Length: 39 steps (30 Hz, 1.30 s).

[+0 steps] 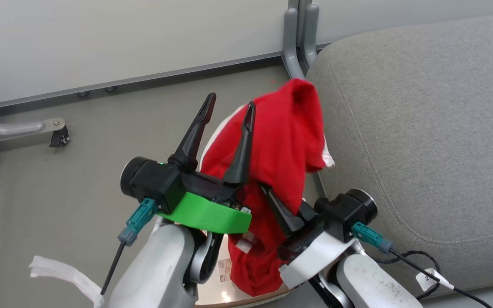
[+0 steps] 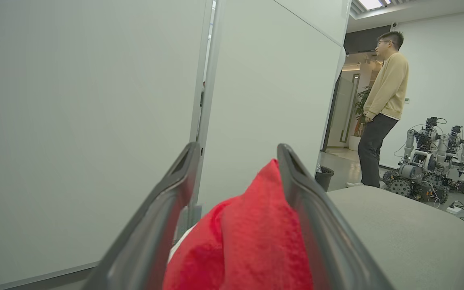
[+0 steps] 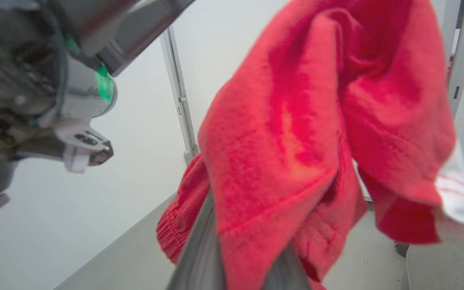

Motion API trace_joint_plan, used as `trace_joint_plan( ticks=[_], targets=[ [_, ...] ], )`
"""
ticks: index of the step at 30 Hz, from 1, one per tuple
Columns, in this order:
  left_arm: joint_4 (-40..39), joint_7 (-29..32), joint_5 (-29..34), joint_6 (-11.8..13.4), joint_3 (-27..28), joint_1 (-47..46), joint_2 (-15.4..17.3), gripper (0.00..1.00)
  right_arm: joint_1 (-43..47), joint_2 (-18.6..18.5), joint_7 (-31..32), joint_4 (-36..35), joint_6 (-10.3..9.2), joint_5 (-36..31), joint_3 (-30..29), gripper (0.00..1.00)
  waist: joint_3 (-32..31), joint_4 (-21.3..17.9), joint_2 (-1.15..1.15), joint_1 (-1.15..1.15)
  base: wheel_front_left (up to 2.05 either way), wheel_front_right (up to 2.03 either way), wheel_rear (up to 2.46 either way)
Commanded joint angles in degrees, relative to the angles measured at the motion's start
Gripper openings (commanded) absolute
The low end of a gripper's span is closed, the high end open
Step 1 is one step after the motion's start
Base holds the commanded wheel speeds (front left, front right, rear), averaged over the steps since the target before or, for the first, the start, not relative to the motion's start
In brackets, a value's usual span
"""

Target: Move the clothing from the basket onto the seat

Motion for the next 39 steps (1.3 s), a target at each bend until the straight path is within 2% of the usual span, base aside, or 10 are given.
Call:
trace_joint_plan(
  ticks=[1,5,14,24,32,39],
  targets=[
    [0.55,-0.01,1.03,-0.75,0.79,1.31,0.19,1.0,1.17,-0.01,-0.03,-0.2,-0.1,0.6,-0.53,0.0,-0.18,0.28,0.0,0.0,0.0,0.0,0.0],
    [0.44,-0.01,2.93,-1.79,3.4,2.72,0.2,1.0,1.7,0.0,-0.03,-0.37,-0.1,-0.05,-2.1,0.0,-0.4,0.99,0.0,0.0,0.0,0.0,0.0],
    [2.77,-0.01,9.36,-4.06,13.2,9.33,1.41,1.0,3.7,-0.02,-0.03,-1.43,-0.1,-1.57,-6.7,0.0,-1.66,3.51,0.0,0.0,0.0,0.0,0.0],
    [8.99,-0.01,14.93,-5.36,18.57,16.57,2.45,1.0,5.79,-0.03,-0.03,-3.24,-0.1,-4.4,-10.96,0.0,-2.56,5.93,0.0,0.0,0.0,0.0,0.0],
    [14.57,-0.01,14.55,-7.79,21.23,20.16,0.8,1.0,7.35,-0.04,-0.04,-4.89,-0.1,-5.99,-14.54,0.0,-3.16,7.42,0.0,0.0,0.0,0.0,0.0],
    [15.55,-0.01,14.31,-7.84,23.18,22.54,0.22,1.0,9.14,-0.04,-0.03,-6.12,-0.1,-6.2,-17.16,0.0,-3.32,7.82,0.0,0.0,0.0,0.0,0.0]
  ],
)
